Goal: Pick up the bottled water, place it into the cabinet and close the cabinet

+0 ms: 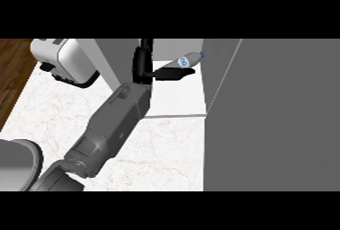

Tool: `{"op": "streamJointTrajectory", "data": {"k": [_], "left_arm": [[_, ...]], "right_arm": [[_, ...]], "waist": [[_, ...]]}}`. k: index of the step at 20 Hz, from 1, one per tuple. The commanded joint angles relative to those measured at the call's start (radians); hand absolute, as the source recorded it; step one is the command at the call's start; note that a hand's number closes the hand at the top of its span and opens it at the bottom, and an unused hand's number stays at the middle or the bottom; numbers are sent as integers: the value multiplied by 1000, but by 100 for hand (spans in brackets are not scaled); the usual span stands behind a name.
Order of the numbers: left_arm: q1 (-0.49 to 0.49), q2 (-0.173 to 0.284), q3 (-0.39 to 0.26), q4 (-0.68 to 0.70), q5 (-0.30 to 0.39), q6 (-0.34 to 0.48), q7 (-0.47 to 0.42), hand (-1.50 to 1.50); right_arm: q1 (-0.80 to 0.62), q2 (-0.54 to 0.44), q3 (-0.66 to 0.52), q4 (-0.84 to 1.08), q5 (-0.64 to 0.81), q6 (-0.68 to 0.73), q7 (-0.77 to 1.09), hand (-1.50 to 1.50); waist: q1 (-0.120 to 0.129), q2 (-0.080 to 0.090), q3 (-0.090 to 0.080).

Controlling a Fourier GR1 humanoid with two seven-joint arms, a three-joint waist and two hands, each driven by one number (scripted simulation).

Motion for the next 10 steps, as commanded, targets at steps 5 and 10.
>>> {"op": "streamJointTrajectory", "data": {"k": [5, 10], "left_arm": [[233, -3, -181, -295, 85, -34, 39, -150], [342, -3, -237, -453, 108, -106, 60, -150]], "right_arm": [[0, -3, -7, -101, -40, -37, 70, -150], [20, -15, 5, -154, -55, -45, 95, -150]], "waist": [[15, -10, 0], [28, -7, 0]]}}
